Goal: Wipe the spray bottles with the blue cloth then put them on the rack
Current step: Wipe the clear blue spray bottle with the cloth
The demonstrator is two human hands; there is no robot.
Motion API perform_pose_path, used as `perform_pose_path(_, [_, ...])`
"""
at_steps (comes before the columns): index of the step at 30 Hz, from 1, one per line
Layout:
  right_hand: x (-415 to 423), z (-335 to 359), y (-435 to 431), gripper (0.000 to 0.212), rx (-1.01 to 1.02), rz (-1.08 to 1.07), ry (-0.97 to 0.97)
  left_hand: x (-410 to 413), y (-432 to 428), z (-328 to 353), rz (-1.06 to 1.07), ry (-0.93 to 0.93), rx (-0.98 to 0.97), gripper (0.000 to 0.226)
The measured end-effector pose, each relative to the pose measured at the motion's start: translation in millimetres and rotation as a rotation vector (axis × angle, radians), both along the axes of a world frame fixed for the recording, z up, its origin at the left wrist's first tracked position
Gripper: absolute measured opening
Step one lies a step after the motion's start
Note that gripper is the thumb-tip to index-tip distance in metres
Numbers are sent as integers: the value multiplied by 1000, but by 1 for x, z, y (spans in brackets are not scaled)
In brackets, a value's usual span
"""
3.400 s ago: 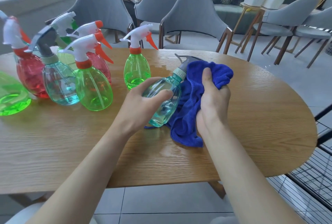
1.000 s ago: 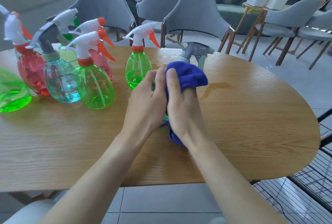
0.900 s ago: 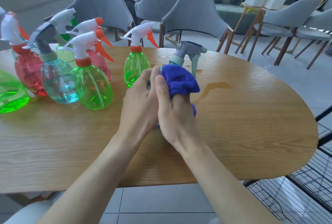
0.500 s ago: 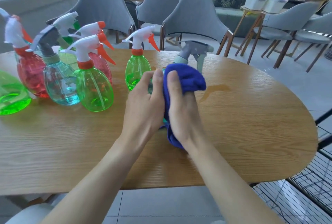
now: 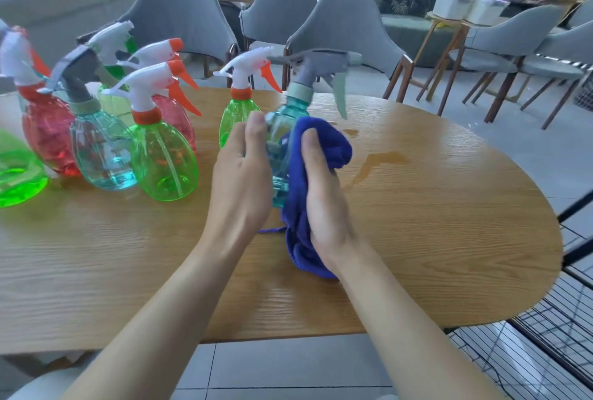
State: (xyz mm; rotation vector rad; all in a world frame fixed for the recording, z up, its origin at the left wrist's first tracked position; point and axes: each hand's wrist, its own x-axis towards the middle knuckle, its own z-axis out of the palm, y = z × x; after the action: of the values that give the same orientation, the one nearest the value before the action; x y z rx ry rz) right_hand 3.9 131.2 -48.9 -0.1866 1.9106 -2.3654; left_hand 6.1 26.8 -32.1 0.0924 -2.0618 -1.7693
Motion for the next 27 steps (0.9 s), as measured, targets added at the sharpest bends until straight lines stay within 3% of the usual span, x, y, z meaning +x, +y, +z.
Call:
perform_pose_path(2, [4, -4, 0, 30, 81, 37, 62, -6, -3, 1, 33, -22, 74, 45])
perform_pose_path(5, [9, -2, 2, 34, 65, 56, 64, -10, -6, -2, 12, -50, 73, 58])
perform_pose_path(12, [2, 5, 7, 34, -325, 64, -39, -10, -2, 2, -215, -135, 23, 78])
perform_pose_path(13, [2, 5, 8, 35, -362, 66, -63, -11, -1, 3, -243, -143, 8, 76])
perform_pose_path(16, [2, 3, 8, 38, -412, 6, -138, -3, 3, 11, -229, -113, -139, 43])
perform_pose_path(18, [0, 3, 11, 44, -459, 5, -172, -3, 2, 11, -196, -94, -202, 48])
perform_pose_path(20, [-2, 6, 18, 50, -550, 15, -207, -10, -3, 7, -173, -123, -18, 68])
perform_pose_path(23, [-5, 10, 30, 42, -660, -5, -194, -17, -4, 4, -266, -365, 403, 65])
perform_pose_path(25, [-4, 10, 32, 43, -686, 5, -195, -18, 0, -4, -311, -424, 404, 51])
perform_pose_path(27, [-4, 11, 33, 43, -671, 14, -211, -19, -4, -11, -286, -409, 261, 44])
